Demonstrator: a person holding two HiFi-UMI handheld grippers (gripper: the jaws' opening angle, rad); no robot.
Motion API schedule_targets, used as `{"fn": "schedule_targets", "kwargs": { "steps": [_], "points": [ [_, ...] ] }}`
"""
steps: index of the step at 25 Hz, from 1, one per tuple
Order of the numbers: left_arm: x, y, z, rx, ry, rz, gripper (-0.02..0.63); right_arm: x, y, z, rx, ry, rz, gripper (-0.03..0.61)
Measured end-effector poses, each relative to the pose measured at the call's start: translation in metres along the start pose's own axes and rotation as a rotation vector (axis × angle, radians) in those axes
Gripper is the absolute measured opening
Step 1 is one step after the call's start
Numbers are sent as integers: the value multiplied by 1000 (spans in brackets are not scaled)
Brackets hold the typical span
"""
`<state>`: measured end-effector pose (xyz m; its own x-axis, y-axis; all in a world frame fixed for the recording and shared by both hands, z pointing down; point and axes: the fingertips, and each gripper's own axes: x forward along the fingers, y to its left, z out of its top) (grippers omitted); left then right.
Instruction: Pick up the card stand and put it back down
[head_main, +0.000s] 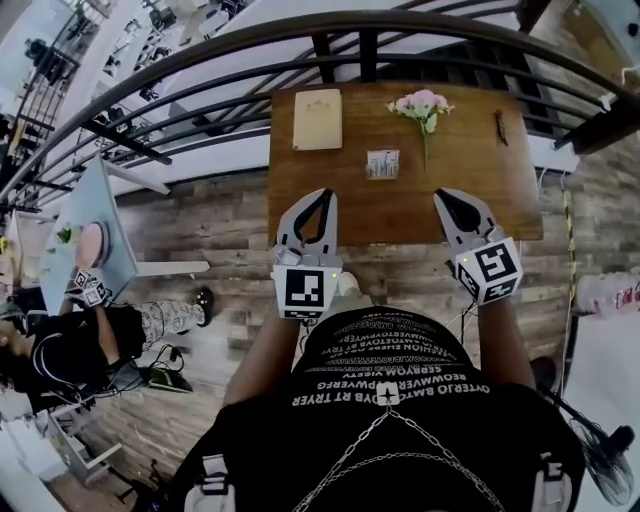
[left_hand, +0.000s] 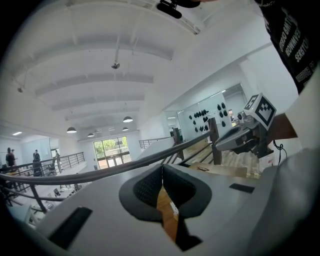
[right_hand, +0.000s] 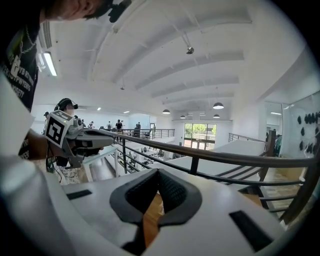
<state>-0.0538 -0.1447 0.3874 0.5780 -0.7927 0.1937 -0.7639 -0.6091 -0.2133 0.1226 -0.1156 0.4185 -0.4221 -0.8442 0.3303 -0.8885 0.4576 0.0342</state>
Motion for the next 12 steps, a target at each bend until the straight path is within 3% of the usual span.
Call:
{"fn": "schedule_targets", "kwargs": {
  "steps": [12],
  "points": [
    [26,57,-3,2,-23,-45,28,51,4,28,-12,-12,-45,15]
  ]
}}
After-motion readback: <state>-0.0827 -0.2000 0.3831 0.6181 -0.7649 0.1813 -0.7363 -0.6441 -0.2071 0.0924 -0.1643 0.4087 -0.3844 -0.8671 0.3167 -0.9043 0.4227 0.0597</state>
